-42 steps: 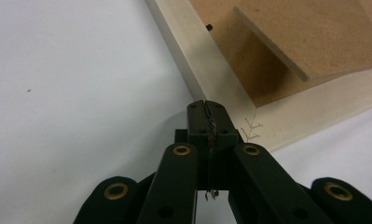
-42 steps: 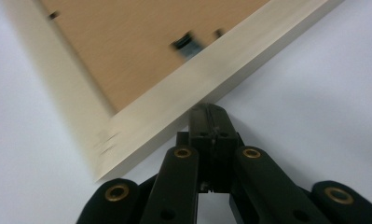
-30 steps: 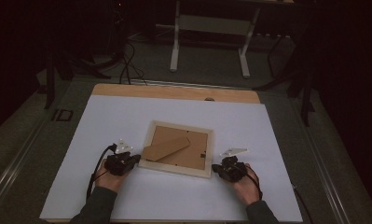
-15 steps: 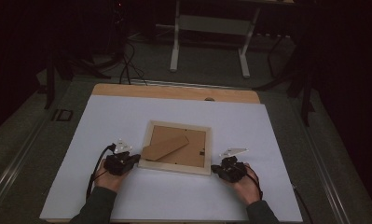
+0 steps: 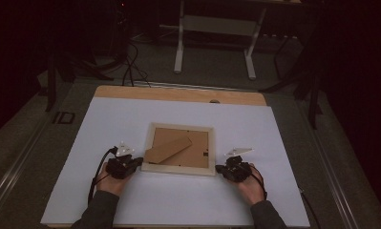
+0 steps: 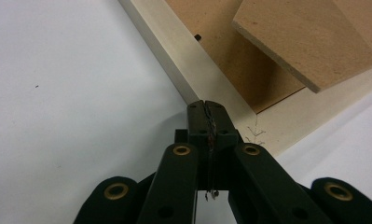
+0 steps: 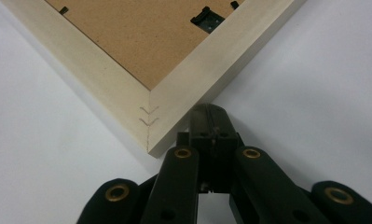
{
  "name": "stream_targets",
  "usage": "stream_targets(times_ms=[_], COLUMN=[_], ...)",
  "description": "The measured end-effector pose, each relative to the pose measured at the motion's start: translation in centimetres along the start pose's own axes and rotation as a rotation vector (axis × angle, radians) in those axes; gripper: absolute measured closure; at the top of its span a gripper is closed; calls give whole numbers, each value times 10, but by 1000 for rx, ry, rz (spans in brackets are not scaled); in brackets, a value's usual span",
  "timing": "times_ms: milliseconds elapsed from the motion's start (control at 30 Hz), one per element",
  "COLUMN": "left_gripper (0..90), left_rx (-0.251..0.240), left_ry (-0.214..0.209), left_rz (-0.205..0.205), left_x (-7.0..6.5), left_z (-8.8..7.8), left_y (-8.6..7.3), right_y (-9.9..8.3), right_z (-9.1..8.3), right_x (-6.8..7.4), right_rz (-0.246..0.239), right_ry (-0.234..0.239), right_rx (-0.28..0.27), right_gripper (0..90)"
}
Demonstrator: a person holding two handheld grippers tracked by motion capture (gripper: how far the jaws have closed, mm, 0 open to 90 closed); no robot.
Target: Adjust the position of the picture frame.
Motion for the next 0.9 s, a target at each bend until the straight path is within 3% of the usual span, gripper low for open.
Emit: stream_targets(times_ms=[300,633,900], left_gripper=[900,900,900], left_rx=[2,-5,-6], left_ry=[18,9,-6], left_rz=[-6,-18,-34], left_x=[-1,0,1], left_z=[-1,-1,-1], left_y=[-1,-2,-2], right_y=[8,6,4], right_z=[4,5,5], right_x=[-4,-3,-4], right_rz=[25,63,63], right_ry=[0,1,7], right_rx=[-8,-31,-51], right_gripper=[900,900,900])
Point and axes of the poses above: each handheld gripper's, and its own axes: z roughly forward along the jaws, y roughly out of its top, x roughly to its left, the point moved 3 cm from there along z, roughly forward along the jaws, and after that the axes turned 10 degrees about x, right-handed, at the moved point
